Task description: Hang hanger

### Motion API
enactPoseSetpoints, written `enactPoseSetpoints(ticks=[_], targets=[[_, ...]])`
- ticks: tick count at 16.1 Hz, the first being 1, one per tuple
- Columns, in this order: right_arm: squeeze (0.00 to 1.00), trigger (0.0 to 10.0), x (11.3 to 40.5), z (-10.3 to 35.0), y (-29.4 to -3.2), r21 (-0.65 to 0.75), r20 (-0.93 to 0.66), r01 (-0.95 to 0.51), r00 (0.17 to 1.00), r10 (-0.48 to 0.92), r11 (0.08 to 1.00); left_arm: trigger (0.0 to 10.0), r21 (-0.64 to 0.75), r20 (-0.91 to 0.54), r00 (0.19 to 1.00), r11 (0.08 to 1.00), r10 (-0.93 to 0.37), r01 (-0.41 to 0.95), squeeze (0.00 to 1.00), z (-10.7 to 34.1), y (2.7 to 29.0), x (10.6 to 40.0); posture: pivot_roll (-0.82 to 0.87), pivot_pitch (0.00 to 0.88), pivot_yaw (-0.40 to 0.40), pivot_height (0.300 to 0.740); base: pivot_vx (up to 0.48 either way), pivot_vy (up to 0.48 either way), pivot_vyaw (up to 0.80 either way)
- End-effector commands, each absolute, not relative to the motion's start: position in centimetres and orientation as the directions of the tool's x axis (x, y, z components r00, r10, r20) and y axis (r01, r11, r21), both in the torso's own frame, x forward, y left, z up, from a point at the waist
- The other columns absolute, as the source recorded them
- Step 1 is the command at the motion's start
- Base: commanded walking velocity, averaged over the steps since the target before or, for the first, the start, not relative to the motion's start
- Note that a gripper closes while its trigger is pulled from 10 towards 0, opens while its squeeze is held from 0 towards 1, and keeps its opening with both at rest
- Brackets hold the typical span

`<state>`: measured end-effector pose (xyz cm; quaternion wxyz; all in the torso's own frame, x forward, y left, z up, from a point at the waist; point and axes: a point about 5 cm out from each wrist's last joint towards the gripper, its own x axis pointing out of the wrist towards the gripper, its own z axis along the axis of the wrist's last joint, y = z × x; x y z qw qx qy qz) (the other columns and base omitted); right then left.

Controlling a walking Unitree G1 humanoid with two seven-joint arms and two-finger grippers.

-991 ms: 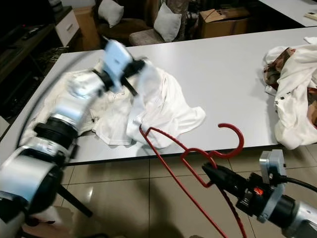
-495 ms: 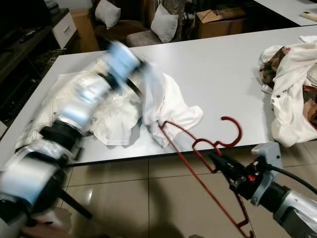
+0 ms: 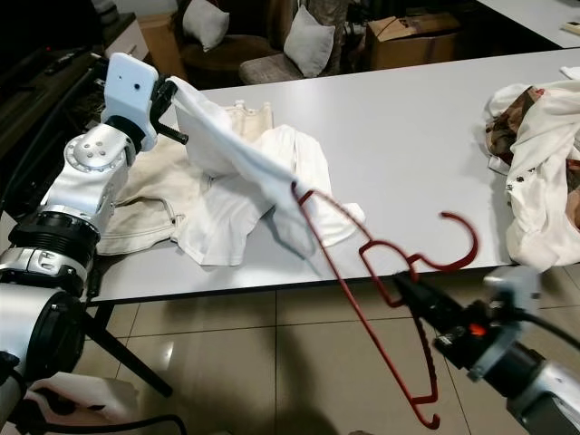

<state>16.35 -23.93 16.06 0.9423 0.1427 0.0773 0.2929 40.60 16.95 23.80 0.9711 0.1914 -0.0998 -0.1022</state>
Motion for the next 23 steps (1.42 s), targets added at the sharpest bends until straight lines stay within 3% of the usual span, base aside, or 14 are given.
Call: enactPoseSetpoints(ticks=[1, 10, 13, 15, 17, 19, 20, 22, 23], targets=[[0.00, 10.0, 15.9, 17.3, -23.3, 0.342, 0.024, -0.592, 0.782, 0.622, 0.730, 0.0, 0.415, 0.102, 0.969, 0.895, -0.224, 0.163, 0.00, 22.9, 17.4, 40.6, -0.25, 0.000, 0.166, 0.740, 0.000, 0.000, 0.00], [0.00, 10.0, 15.3, 18.3, -23.9, 0.395, 0.123, -0.596, 0.789, 0.602, 0.699, 0.0, 0.491, -0.085, 0.983, 0.852, -0.160, 0.181, 0.00, 18.3, 19.5, 39.7, -0.26, 0.000, 0.171, 0.740, 0.000, 0.000, 0.00], [0.00, 10.0, 15.5, 18.1, -24.5, 0.359, 0.100, -0.558, 0.820, 0.563, 0.748, 0.0, 0.492, -0.123, 0.983, 0.852, -0.135, 0.179, 0.00, 17.1, 20.2, 39.4, -0.27, 0.000, 0.175, 0.740, 0.000, 0.000, 0.00], [0.00, 10.0, 17.5, 16.5, -25.6, 0.095, -0.115, -0.395, 0.908, 0.404, 0.914, 0.0, 0.489, -0.150, 0.978, 0.849, -0.144, 0.200, 0.00, 16.1, 20.4, 39.0, -0.28, 0.000, 0.180, 0.740, 0.000, 0.000, 0.00], [0.00, 10.0, 19.5, 16.9, -24.3, -0.118, -0.087, -0.370, 0.928, 0.362, 0.921, 0.0, 0.415, -0.034, 0.975, 0.884, -0.220, 0.214, 0.00, 17.2, 19.3, 38.9, -0.28, 0.000, 0.168, 0.740, 0.000, 0.000, 0.00], [0.00, 10.0, 20.4, 17.2, -22.8, -0.314, -0.076, -0.388, 0.920, 0.384, 0.867, 0.0, 0.299, 0.077, 0.973, 0.936, -0.216, 0.184, 0.00, 18.4, 18.9, 38.9, -0.27, 0.000, 0.162, 0.740, 0.000, 0.000, 0.00], [0.00, 10.0, 20.9, 17.4, -21.4, -0.474, -0.063, -0.396, 0.906, 0.419, 0.786, 0.0, 0.256, 0.080, 0.972, 0.947, -0.220, 0.193, 0.00, 18.4, 18.7, 38.9, -0.27, 0.000, 0.154, 0.740, 0.000, 0.000, 0.00], [0.00, 10.0, 21.1, 16.0, -18.3, -0.752, -0.171, -0.460, 0.828, 0.534, 0.473, 0.0, 0.315, -0.033, 0.918, 0.867, -0.396, 0.385, 0.00, 17.3, 16.3, 38.5, -0.27, 0.000, 0.153, 0.740, 0.000, 0.000, 0.00], [0.00, 10.0, 21.2, 15.6, -17.9, -0.775, -0.179, -0.459, 0.819, 0.545, 0.434, 0.0, 0.330, -0.056, 0.893, 0.836, -0.446, 0.438, 0.00, 17.1, 15.5, 38.4, -0.27, 0.000, 0.156, 0.740, 0.000, 0.000, 0.00]])
